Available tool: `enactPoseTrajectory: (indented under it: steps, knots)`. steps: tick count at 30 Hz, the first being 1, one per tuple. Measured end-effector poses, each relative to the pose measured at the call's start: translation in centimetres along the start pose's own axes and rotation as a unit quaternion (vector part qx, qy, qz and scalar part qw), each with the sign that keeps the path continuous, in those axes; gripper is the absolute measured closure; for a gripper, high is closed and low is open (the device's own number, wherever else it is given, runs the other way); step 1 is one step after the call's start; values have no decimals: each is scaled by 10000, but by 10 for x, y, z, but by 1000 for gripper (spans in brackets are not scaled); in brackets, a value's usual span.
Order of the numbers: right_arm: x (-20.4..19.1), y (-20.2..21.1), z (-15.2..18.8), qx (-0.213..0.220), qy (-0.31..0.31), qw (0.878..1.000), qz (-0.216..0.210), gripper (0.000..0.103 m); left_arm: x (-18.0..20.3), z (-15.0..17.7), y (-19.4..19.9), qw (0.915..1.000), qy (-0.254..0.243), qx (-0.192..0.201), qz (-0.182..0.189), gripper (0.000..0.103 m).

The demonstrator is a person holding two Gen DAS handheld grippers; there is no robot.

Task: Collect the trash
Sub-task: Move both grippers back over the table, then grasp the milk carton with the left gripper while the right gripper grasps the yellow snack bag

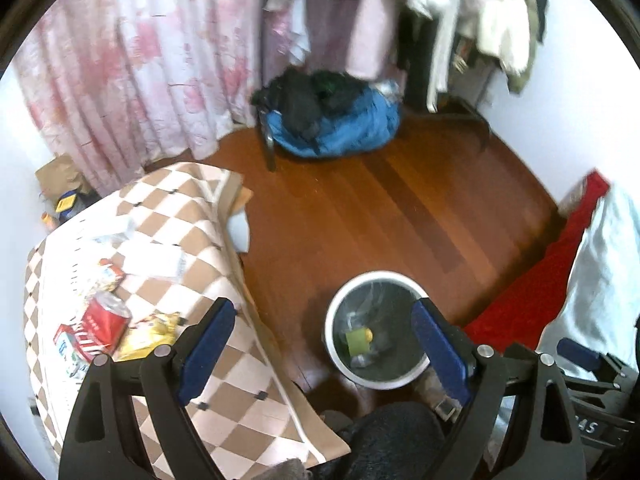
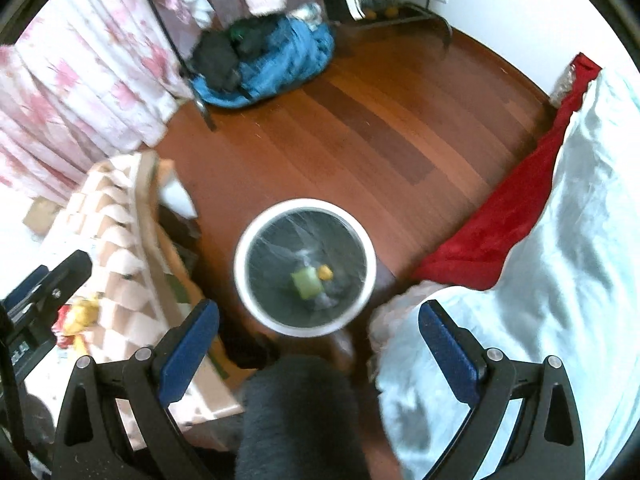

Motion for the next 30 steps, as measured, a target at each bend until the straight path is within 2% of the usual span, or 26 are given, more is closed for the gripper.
enactPoseTrajectory:
  steps: [3,5,9,12,14,16,18,21,25,27,29,30]
  knots:
    - [-24,22,4,170,174,9995,-223,2,-44,1,13,9991,391,132,-121,12]
    - [-50,32,6,241,396,9982,-378,2,-80,7,16,9970,686,165,-329,12]
    - [-118,27,11,133,929,9935,-641,2,-171,35,8,9868,1379,-30,-845,12]
    - [-175,3,18,-116,1291,9883,-799,2,-240,69,-1,9723,1981,-274,-1209,12]
    - [-216,-18,22,-305,1553,9832,-909,2,-286,91,-11,9588,2403,-465,-1442,12]
    - [-260,-41,24,-552,1741,9781,-993,2,-326,112,-22,9454,2762,-672,-1593,12]
    - [-305,-69,28,-856,1884,9729,-1035,2,-354,128,-30,9358,3009,-823,-1642,12]
    - [-348,-103,28,-1049,2015,9700,-860,2,-387,142,-45,9267,3253,-1039,-1567,12]
    - [-389,-148,23,-1332,2216,9653,-366,3,-404,146,-66,9266,3339,-1260,-1186,12]
    - [-398,-168,28,-1537,2304,9606,-218,10,-408,145,-77,9276,3381,-1338,-861,12]
    - [-402,-179,32,-1667,2397,9563,-152,26,-406,139,-89,9280,3391,-1446,-546,12]
    - [-402,-182,38,-1725,2482,9530,-192,28,-406,135,-95,9273,3406,-1489,-435,13]
Point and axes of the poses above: each gripper's, at about its wrist camera, not at the fingertips, and y roughly against the way its jaws point, x to its right, z to its underside, the point moved 5 cm from there along -y, roughly the way its jaws point, and after that the axes turned 15 degrees about -x, right-handed, at the moved point
